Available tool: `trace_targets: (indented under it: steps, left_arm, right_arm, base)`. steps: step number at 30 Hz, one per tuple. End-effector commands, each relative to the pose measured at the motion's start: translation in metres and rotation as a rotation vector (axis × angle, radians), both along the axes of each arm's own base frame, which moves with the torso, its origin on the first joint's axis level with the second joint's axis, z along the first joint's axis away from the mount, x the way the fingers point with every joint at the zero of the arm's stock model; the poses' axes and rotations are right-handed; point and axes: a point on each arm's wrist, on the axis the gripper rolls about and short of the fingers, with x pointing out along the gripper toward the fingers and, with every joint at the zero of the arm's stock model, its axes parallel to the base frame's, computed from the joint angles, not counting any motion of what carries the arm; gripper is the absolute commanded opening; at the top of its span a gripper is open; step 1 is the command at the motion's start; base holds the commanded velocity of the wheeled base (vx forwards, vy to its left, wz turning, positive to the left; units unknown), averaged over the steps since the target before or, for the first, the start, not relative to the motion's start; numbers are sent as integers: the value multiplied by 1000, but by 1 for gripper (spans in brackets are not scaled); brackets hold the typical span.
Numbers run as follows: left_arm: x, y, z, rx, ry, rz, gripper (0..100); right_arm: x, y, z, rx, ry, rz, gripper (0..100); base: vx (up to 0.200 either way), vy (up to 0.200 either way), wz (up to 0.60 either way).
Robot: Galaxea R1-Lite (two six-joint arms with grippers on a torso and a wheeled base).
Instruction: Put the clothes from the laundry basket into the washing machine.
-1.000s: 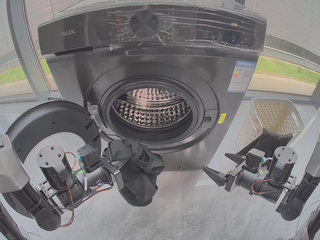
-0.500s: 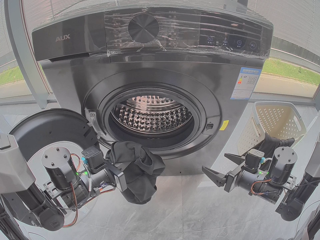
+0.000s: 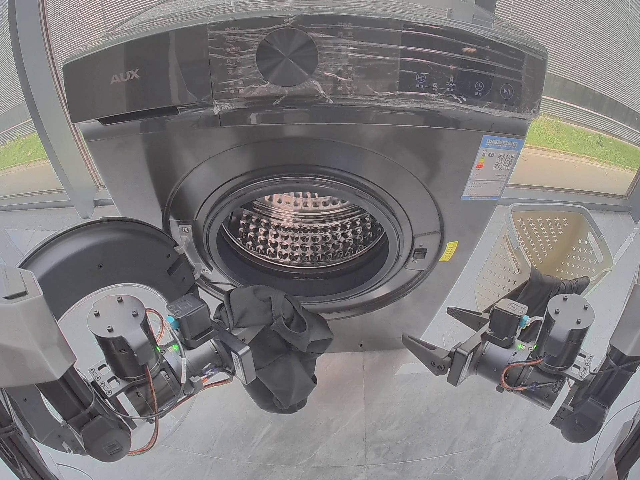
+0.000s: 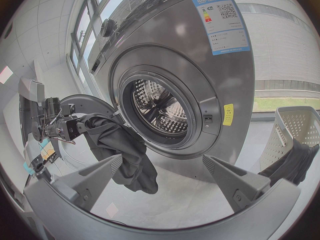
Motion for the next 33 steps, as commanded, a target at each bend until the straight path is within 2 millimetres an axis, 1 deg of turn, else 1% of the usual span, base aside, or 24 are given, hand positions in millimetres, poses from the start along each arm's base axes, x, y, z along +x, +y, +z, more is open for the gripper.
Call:
trace_targets:
  steps: [1,5,9,13,19,25,33]
  left_arm:
    - [1,-1,-4,7,10,-1,0]
    - [-1,-1,-4,9,12,-6,0]
    - [-8,-11,-5,12,17,-52,0]
    - [-12,-18,-4,7,9,-81,0]
    - [-12,-16,-3,-1,18,-72,0]
    - [-9,-16,-4,-4,19,-68,0]
    - [-6,-13,-6,4,24,-53,0]
  right_arm:
    - [0,0,0,0,0,2,100]
    - [-1,0,2,4,-5,2,100]
    - [-5,4,2,3,-8,27,100]
    - [-10,9,4,5,-14,51,100]
    - [-10,8,5,8,-15,50,100]
    - [-10,8,4,8,-12,49,100]
    - [-10,8,4,6,-12,50,100]
  base:
    - [0,0,0]
    - [0,0,0]
    - [0,0,0]
    - [0,0,0]
    - [0,0,0]
    - [200,0,0]
    - [0,0,0]
